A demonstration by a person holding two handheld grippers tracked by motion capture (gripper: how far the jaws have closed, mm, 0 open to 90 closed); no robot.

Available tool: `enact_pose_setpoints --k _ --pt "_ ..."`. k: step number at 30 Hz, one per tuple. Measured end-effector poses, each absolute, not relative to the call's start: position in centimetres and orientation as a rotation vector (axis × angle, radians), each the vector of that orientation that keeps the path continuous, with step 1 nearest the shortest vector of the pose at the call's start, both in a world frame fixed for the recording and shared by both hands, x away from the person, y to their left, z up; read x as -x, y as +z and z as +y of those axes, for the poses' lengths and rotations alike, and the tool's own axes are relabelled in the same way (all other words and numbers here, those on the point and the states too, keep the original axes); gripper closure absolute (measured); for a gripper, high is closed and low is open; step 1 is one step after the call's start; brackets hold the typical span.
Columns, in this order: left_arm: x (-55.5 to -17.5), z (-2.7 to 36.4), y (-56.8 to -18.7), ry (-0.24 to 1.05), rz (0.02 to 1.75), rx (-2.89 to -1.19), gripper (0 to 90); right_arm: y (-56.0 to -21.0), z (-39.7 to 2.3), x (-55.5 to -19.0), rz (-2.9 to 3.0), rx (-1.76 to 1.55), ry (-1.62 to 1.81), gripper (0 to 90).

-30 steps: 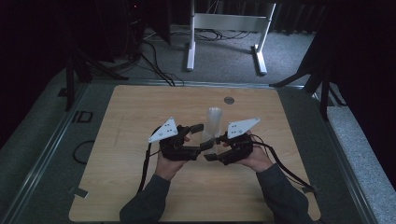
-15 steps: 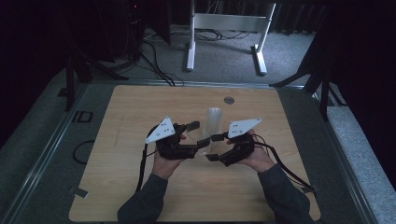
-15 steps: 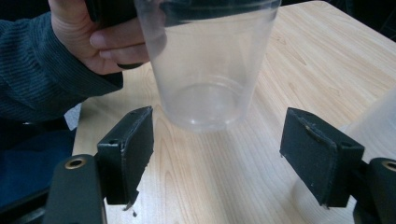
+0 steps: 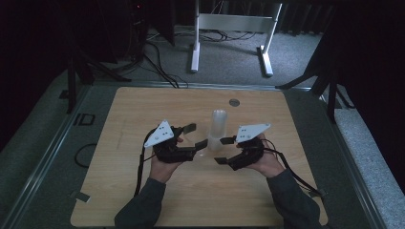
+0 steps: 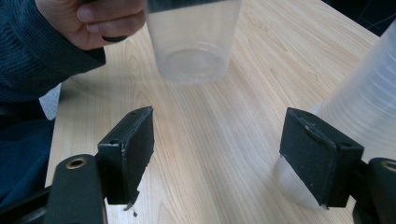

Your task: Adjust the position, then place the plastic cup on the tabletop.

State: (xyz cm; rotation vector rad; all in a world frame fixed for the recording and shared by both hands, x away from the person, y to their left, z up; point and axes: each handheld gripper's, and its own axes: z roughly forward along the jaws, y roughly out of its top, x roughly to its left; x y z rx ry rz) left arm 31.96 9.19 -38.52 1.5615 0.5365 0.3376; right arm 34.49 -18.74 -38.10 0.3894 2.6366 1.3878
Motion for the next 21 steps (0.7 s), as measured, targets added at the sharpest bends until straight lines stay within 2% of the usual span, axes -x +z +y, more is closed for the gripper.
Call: enact_pose_setpoints --k 21 --pt "-32.0 12.0 -39.2 0.452 0.651 -1.539 27.9 -38.4 -20.2 -33.6 2.560 -0.498 1.332 26.0"
